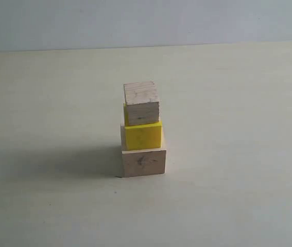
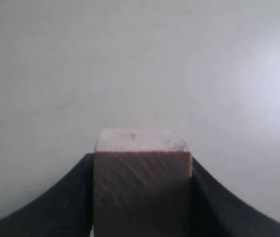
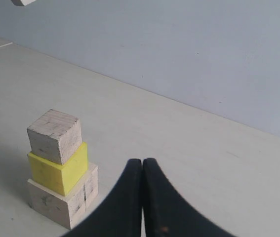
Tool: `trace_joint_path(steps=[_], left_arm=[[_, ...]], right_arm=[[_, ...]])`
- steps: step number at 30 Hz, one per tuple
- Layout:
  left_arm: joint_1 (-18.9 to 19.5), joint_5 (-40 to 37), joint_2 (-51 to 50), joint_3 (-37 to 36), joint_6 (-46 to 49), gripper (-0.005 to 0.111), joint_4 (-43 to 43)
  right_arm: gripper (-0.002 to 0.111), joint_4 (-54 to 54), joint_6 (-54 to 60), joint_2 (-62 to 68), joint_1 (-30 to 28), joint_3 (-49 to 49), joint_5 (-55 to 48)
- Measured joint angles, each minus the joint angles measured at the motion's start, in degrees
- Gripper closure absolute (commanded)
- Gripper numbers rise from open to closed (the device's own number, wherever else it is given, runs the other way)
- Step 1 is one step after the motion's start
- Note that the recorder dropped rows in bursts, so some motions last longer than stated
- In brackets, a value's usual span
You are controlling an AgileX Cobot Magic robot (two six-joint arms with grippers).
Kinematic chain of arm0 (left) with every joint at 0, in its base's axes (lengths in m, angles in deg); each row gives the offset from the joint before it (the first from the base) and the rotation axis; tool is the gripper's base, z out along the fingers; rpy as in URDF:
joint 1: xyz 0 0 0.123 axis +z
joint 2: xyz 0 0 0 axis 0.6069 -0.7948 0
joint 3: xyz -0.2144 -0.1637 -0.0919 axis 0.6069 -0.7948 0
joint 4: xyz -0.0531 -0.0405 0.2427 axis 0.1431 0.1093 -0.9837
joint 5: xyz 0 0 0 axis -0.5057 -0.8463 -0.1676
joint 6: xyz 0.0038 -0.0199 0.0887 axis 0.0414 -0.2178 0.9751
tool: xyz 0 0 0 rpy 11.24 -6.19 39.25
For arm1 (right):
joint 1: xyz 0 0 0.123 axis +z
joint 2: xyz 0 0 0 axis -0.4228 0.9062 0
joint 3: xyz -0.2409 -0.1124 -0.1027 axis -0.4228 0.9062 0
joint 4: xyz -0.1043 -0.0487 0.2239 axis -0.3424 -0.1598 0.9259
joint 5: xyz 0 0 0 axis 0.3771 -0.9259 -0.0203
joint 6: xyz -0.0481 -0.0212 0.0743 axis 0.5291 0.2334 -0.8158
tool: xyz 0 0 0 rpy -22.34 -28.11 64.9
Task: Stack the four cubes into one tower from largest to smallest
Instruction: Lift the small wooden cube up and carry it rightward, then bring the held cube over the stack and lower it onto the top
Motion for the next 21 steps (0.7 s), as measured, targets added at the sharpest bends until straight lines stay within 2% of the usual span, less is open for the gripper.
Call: trace_joint_path(steps=[11,21], left_arm=[[-10.0,0.0,-0.2,-2.8,-3.6,0.107,0.0],[-15.6,0.1,-5.0,-2.9,-16.4,0.107,-2.6]], right_arm=[[0.108,0.0,0.0,0.0,0.0,0.0,0.0],[0.108,0.0,0.0,0.0,0.0,0.0,0.1]])
